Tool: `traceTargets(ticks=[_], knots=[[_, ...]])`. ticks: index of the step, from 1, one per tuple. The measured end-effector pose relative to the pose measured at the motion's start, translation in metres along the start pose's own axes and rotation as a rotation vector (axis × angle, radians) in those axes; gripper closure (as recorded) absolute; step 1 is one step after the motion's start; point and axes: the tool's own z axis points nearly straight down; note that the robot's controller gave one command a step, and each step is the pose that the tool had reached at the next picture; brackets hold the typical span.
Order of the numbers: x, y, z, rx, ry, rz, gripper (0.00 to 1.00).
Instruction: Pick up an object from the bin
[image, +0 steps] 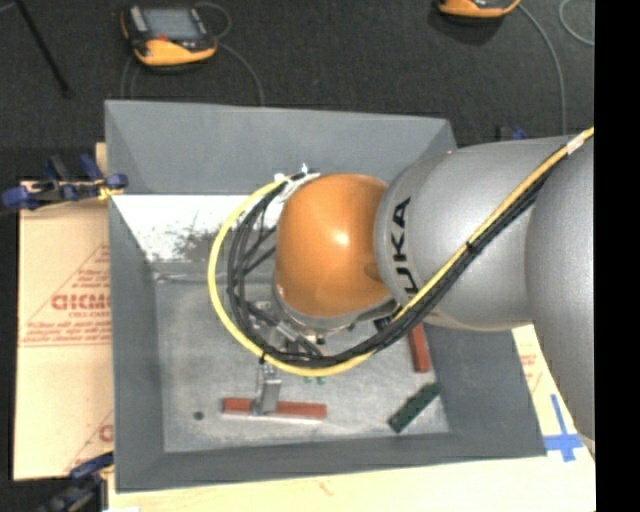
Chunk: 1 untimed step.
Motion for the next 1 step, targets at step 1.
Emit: traceTargets(ticks=[1], knots=[[0.0019,-0.0042,0.012,-0.004,-0.012,-0.01,0.0]])
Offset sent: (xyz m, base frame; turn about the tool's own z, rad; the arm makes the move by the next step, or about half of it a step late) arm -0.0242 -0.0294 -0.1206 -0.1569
